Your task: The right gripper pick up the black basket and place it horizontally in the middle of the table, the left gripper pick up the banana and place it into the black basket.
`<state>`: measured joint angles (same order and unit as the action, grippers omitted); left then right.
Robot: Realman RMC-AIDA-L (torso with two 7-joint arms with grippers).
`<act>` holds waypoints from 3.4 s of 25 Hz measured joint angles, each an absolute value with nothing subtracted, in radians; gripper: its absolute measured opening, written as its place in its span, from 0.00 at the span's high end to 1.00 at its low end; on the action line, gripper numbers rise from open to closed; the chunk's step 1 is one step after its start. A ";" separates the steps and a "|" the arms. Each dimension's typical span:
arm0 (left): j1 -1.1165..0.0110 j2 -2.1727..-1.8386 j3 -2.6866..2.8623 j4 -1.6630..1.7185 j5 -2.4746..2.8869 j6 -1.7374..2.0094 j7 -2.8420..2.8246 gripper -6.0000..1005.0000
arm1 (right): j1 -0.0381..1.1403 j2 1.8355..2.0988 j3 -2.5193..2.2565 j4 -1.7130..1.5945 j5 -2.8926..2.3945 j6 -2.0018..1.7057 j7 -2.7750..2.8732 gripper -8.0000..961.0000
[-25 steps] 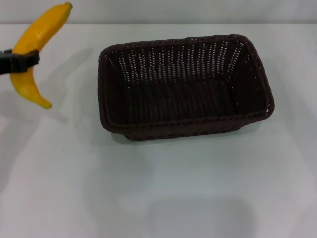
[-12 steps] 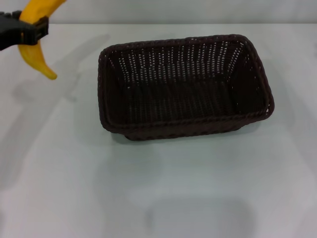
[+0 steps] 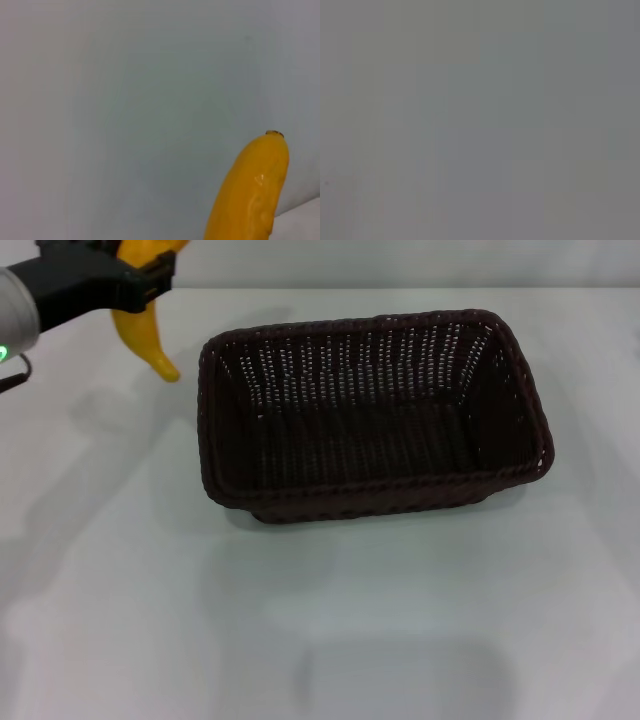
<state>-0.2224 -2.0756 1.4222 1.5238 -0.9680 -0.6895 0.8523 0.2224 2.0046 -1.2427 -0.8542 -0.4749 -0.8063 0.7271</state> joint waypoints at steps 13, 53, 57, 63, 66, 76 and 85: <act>-0.261 -2.075 1.415 1.452 -1.277 -0.902 1.246 0.47 | 0.223 2.003 -1.245 -0.853 -0.476 -0.809 0.727 0.32; -0.274 -2.079 1.412 1.330 -1.390 -0.922 1.341 0.42 | 0.222 2.005 -1.266 -0.819 -0.474 -0.843 0.741 0.32; -0.272 -2.081 1.403 1.330 -1.391 -0.915 1.343 0.34 | 0.222 2.005 -1.266 -0.816 -0.474 -0.850 0.741 0.32; -0.257 -2.081 1.399 1.330 -1.423 -0.877 1.362 0.14 | 0.222 2.005 -1.268 -0.816 -0.474 -0.853 0.741 0.32; -0.223 -2.083 1.402 1.334 -1.478 -0.835 1.415 0.13 | 0.222 2.005 -1.267 -0.816 -0.475 -0.860 0.741 0.32; 0.011 -2.088 1.530 1.324 -2.206 -0.689 2.187 0.13 | 0.230 2.004 -1.246 -0.744 -0.470 -0.947 0.737 0.32; 0.160 -2.088 1.637 1.290 -2.726 -0.705 2.716 0.13 | 0.221 2.003 -1.236 -0.738 -0.476 -0.983 0.742 0.32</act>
